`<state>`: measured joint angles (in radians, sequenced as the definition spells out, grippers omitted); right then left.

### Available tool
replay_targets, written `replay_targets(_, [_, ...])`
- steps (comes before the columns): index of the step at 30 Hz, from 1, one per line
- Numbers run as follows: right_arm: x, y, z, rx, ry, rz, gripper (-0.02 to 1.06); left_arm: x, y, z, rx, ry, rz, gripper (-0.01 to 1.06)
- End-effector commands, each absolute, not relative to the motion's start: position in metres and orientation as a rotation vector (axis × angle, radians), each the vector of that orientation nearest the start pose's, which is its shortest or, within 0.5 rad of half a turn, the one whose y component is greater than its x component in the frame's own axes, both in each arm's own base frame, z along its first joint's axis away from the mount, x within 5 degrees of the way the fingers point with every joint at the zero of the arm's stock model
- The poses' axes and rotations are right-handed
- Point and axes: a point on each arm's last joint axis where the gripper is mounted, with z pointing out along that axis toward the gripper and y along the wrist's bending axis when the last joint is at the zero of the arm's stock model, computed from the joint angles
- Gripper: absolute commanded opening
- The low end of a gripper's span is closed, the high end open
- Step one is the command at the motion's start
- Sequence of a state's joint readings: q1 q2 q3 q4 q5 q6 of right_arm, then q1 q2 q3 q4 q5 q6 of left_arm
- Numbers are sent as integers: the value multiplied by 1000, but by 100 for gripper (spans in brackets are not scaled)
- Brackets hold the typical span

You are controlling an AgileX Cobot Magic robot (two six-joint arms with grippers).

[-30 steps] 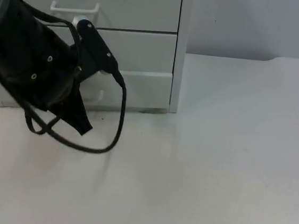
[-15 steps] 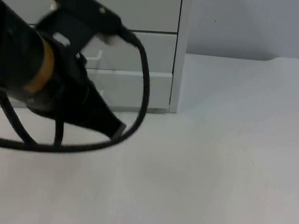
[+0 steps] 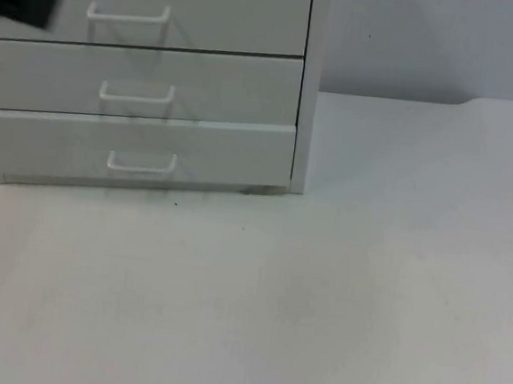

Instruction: Open the drawer with the left hand, place the block into the drawer with the right hand, then close the drawer with the left hand.

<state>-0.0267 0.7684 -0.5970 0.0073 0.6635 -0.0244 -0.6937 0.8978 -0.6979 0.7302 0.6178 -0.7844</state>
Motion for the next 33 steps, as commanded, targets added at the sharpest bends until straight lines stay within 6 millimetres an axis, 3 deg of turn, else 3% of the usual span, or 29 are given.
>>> replay_targets(1, [142, 3, 287, -69, 2310, -7, 63, 142, -69, 323, 295, 2071, -59, 0])
replay_targets(6, [141, 11, 287, -170, 2304, 6, 63, 115, -42, 343, 228, 1967, -81, 0])
replay_targets(13, [141, 13, 287, -187, 2303, 14, 63, 81, -18, 357, 283, 1840, -127, 0])
replay_targets(23, [140, 15, 287, -172, 2304, 47, 63, 43, -29, 344, 691, 1879, -355, 0])
replay_targets(30, [129, 14, 296, -196, 2236, 38, 63, 31, -20, 337, 694, 1914, -374, 0])
replay_targets(33, [103, 12, 313, -193, 2089, 34, 63, 22, -13, 330, 682, 1886, -389, 0])
